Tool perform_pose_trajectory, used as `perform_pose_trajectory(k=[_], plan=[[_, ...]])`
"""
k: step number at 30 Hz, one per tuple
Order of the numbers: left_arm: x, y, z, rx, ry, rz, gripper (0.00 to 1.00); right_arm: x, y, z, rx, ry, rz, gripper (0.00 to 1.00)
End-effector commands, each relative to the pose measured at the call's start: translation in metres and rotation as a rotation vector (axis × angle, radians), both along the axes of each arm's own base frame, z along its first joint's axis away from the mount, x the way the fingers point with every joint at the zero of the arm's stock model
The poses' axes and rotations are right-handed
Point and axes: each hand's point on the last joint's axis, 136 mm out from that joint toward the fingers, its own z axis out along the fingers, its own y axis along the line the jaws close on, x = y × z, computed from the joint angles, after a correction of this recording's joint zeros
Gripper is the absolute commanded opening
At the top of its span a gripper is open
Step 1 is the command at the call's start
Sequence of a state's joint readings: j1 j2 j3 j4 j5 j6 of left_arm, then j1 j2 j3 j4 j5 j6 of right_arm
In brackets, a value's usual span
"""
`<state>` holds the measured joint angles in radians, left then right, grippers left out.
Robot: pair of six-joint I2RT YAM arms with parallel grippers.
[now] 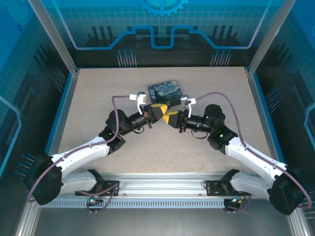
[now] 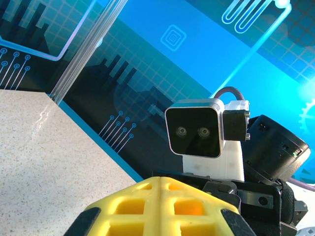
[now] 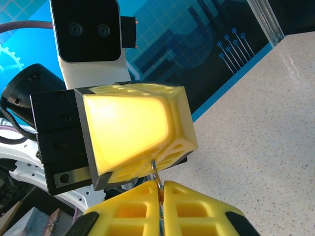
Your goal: Unlock the padlock with the key
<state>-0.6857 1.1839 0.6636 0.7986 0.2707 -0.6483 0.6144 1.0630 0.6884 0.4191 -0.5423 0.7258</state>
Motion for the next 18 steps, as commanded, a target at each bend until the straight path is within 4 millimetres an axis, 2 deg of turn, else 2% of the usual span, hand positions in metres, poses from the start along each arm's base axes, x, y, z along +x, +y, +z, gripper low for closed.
perform_pose_trajectory(k=[1,3,6,10,15,18], plan=[[-0.004,-0.001,0.012,-0.024,-0.037,-0.011,0.08,-0.004,0.001,0.01,0.013,-0.025,0.008,0.02],[-0.004,-0.001,0.011,-0.021,-0.039,-0.012,0.21,-0.003,0.0,0.011,0.008,-0.027,0.003,0.0],[-0.005,0.0,0.012,-0.009,-0.046,-0.008,0.3,-0.001,-0.004,0.006,-0.018,-0.023,-0.023,0.0],[-0.001,0.009,0.006,0.054,-0.041,0.049,0.5,0.003,-0.012,-0.009,-0.086,-0.001,-0.077,0.0],[0.02,0.038,-0.02,0.19,0.057,0.185,0.61,0.011,-0.035,-0.04,-0.231,0.046,-0.195,0.0],[0.034,0.052,-0.038,0.284,0.093,0.25,0.67,0.016,-0.057,-0.06,-0.328,0.084,-0.294,0.0]])
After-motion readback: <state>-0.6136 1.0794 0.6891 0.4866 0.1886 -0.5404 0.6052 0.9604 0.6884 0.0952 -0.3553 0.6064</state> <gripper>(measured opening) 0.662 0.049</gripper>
